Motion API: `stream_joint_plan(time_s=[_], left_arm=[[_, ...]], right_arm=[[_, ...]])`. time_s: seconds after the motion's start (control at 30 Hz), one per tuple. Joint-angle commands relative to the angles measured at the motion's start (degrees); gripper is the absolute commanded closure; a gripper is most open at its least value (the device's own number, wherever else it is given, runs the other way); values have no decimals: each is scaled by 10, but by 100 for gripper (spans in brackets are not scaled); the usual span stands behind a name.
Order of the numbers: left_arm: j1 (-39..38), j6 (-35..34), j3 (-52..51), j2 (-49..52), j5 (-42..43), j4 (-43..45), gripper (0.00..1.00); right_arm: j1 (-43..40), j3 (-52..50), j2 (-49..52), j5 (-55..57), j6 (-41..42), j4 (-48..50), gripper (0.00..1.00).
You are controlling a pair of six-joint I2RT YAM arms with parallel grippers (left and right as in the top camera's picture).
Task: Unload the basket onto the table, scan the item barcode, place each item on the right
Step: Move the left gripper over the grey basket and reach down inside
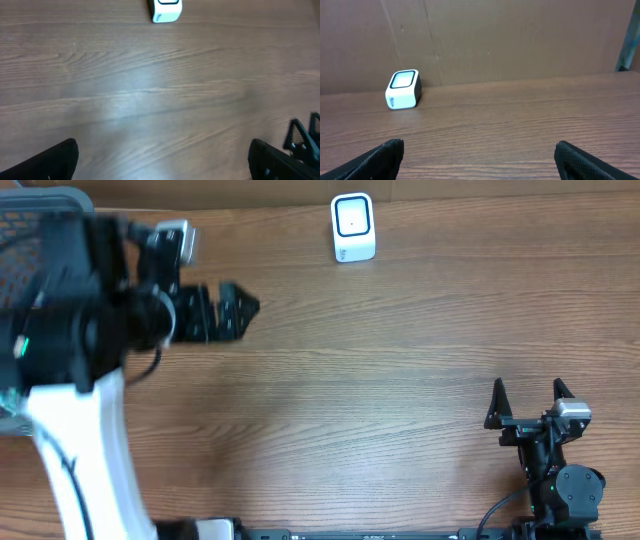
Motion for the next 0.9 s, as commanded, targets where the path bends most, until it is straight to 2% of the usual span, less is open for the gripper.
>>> stream_joint_plan(time_s=[0.0,0.07,0.17,0.27,0.53,0.7,0.87], left_arm=[[3,6,21,34,8,17,0],[9,6,21,47,-7,32,3],[35,-21,21,53,-80,68,8],[79,-61,21,51,-169,108,6],[205,-55,21,51,-306,193,2],[266,7,20,56,-339,242,0],[317,16,17,75,-339,248,0]], right_arm=[[-1,-6,-5,7,-3,3,0],[-1,-6,-5,7,-3,3,0],[-1,-6,-5,7,-3,4,0],[-1,-6,-5,7,-3,3,0],[-1,-6,-5,7,-3,3,0],[-1,-6,-5,7,-3,3,0],[-1,-6,-5,7,-3,4,0]])
